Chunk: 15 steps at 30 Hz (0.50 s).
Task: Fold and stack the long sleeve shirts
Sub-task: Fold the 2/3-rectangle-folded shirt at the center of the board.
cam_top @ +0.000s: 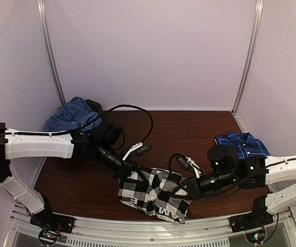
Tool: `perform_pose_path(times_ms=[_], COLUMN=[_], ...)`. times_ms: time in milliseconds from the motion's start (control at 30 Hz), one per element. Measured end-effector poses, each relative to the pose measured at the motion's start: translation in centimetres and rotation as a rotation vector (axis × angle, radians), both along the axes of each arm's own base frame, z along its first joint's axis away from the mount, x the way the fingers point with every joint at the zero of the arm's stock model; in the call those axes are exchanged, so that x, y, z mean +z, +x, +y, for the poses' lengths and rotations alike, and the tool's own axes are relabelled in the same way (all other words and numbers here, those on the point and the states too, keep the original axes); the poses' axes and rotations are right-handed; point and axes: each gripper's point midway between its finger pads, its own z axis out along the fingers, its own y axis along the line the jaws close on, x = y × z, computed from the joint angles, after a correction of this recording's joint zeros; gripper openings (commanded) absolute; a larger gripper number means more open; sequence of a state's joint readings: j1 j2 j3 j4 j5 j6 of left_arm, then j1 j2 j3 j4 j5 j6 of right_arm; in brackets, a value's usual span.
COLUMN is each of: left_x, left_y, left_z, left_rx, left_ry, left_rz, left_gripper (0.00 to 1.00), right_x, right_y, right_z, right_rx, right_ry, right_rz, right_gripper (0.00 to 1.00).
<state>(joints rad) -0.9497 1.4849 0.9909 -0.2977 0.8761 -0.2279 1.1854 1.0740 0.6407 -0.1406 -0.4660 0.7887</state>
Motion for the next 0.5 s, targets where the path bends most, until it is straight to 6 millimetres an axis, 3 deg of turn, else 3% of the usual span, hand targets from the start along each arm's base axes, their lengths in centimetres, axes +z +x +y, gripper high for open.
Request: perform_pose_path(times_ms=[300,500], left_x=[-4.1,-6.8], left_y=[4.8,7.3], left_z=[-2.4,-2.5], left_rx=[0.039,0.080], left_ry=[0.074,0.141], left_rz=[0.109,0.183], left_gripper=[0.00,0.02], right_x=[-3.5,-5.5], right_y=[4.7,7.0], right_z=[-2.8,-4.6], right_rx=[-0.183,-0.269], right_ry=[-0.073,-0.127], right_rz=[0.094,0.129], right_gripper=[0.25,0.40])
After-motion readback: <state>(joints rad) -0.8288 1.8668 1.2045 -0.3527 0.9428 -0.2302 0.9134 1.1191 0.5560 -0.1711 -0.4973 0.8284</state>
